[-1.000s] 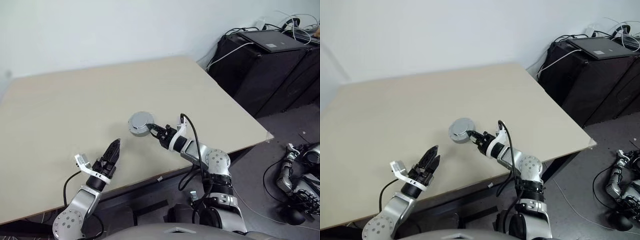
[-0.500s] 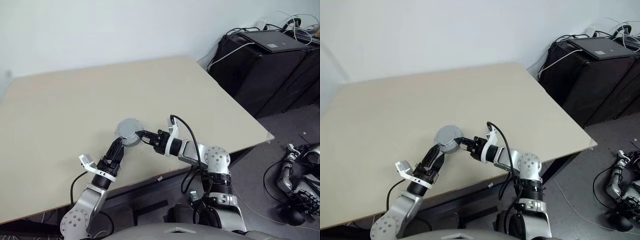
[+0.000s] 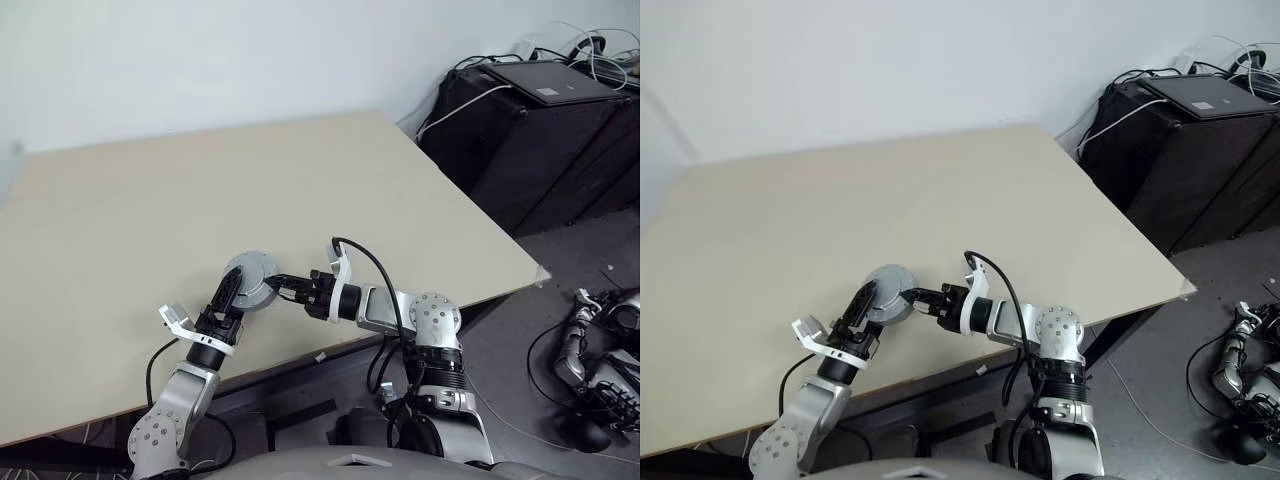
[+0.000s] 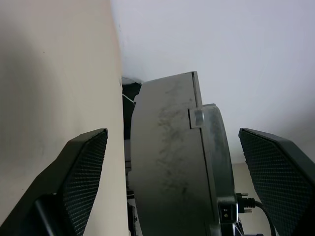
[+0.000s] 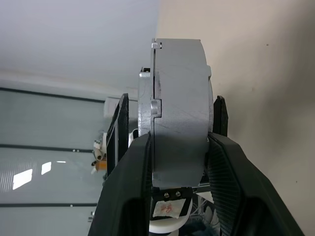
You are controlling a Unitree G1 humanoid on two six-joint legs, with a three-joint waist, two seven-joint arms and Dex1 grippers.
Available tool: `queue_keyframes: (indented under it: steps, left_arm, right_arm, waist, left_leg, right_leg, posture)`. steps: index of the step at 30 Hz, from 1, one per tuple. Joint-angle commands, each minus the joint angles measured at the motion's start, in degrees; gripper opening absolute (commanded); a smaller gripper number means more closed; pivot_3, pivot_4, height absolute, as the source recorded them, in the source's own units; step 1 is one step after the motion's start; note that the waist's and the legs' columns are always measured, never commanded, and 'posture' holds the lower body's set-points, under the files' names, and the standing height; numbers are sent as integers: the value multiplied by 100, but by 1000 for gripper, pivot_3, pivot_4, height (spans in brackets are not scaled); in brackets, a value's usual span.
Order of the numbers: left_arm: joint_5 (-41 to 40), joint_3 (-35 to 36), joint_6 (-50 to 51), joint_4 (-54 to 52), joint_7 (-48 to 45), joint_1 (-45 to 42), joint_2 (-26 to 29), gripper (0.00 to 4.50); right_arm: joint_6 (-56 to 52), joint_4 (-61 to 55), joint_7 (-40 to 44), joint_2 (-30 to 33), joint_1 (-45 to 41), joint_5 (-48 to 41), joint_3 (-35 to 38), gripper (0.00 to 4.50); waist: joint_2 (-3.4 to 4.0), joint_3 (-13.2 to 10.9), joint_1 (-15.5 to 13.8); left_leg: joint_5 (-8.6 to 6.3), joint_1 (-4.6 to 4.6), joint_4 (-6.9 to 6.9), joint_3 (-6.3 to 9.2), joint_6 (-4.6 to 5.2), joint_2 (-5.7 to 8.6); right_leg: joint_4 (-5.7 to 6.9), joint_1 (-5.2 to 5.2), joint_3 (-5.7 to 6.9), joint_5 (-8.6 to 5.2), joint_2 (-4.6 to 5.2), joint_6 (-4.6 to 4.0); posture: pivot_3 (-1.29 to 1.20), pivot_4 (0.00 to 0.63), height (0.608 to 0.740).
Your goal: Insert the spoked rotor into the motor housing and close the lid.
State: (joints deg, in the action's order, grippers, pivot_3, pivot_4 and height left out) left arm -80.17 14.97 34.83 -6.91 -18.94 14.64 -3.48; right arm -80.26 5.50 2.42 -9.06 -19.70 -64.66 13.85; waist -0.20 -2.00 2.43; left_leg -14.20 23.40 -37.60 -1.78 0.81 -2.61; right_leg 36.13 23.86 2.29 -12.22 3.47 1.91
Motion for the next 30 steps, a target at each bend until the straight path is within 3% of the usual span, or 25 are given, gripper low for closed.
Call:
queue_keyframes:
  steps: [1, 4, 9, 23, 30]
  left_arm:
    - [-152, -138, 57, -127, -47, 64, -346, 4500]
    - [-185, -167, 79, -155, -39, 146, -336, 3898]
    - [-214, -221, 63, -187, -12, 222, -304, 2321]
    - [-267, -280, -160, -217, -23, 176, -257, 2239]
    - [-166, -209, -372, -246, 32, 58, -293, 2132]
  right_arm:
    - [18, -322, 190, -560, 513, -280, -261, 1288]
    - [24, -306, 195, -557, 505, -254, -262, 1288]
    - [20, -288, 206, -550, 504, -228, -268, 1288]
    - [744, -396, 411, -214, 450, 463, -625, 1288]
    - [905, -712, 690, 197, 592, 655, -949, 3626]
  waist:
    - [0, 0, 0]
    - [0, 0, 0]
    - [-1, 0, -5]
    - [0, 1, -6]
    - [-2, 3, -23]
  left_leg:
    - [0, 0, 0, 0, 0, 0]
    - [0, 0, 0, 0, 0, 0]
    - [0, 3, -3, 2, 0, 0]
    - [0, 6, -7, 3, 0, 0]
    - [0, 8, -11, 3, 0, 2]
  right_leg:
    - [0, 0, 0, 0, 0, 0]
    - [-1, 0, 0, 1, 0, 1]
    - [-1, 0, 1, 1, 0, 2]
    - [-2, -1, 1, 3, -1, 4]
    - [-5, -2, 0, 5, -2, 7]
  posture:
    - [0, 0, 740]
    - [0, 0, 740]
    - [0, 0, 740]
    - [0, 0, 740]
    - [0, 0, 740]
